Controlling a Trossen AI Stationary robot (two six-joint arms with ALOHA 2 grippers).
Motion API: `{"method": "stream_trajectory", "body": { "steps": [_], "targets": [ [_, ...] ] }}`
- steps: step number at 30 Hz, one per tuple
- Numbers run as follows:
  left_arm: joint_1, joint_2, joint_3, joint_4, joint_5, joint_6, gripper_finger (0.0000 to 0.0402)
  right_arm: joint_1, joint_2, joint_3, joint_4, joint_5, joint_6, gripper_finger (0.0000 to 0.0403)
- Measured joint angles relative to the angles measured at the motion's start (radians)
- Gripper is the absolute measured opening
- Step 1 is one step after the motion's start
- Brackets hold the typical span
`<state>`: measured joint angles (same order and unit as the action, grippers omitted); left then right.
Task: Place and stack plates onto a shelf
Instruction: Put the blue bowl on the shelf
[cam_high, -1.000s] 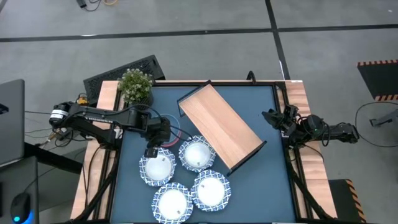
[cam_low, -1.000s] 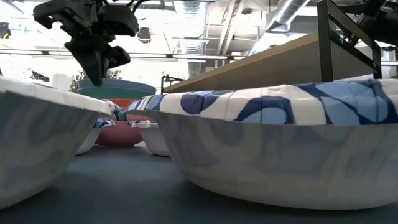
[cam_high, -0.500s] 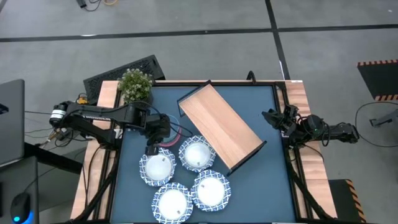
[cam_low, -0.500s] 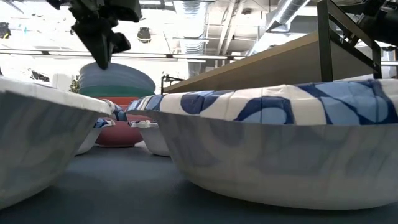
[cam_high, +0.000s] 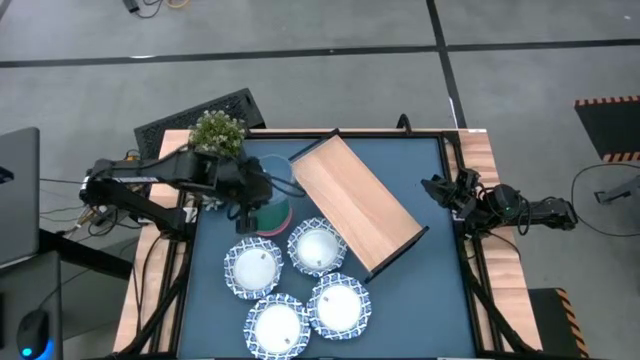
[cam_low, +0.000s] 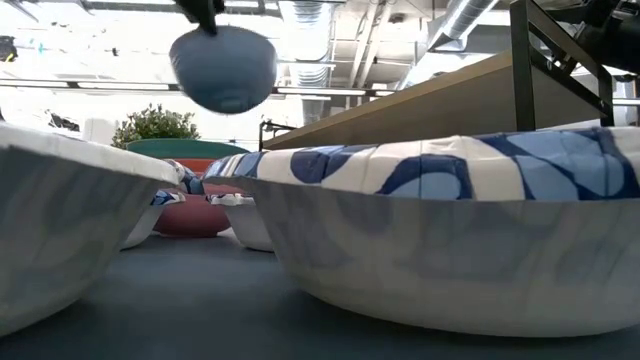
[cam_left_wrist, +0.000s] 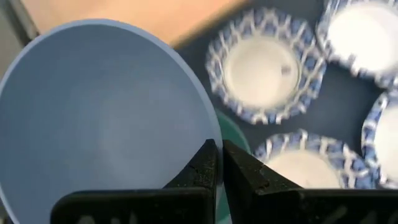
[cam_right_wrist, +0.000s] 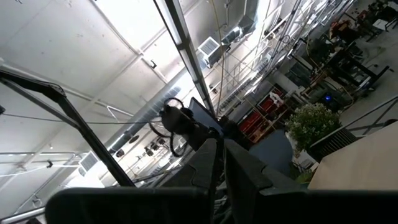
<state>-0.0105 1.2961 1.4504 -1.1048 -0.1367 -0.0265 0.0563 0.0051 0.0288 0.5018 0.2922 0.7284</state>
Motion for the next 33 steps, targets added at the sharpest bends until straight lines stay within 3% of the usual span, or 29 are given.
{"method": "stream_trajectory", "body": {
  "steps": [5,9,19,24,33],
  "targets": [
    [0.015,0.016,0.093,0.062,-0.072,0.092,0.0,0.0,0.0,0.0,0.0,0.003,-0.004,0.0058],
    [0.065,0.106,0.191,0.057,-0.077,0.187,0.0,0.0,0.0,0.0,0.0,0.02,-0.006,0.0058],
    [0.173,0.416,0.456,0.0,0.031,0.462,0.0,0.0,0.0,0.0,-0.003,0.025,-0.005,0.0058],
    [0.211,0.498,0.472,-0.005,0.08,0.522,0.0,0.0,0.0,0.0,-0.004,0.024,-0.003,0.0058],
    [0.244,0.558,0.472,0.001,0.08,0.568,0.0,0.0,0.0,0.0,-0.011,0.023,-0.003,0.0058]
  ]
}}
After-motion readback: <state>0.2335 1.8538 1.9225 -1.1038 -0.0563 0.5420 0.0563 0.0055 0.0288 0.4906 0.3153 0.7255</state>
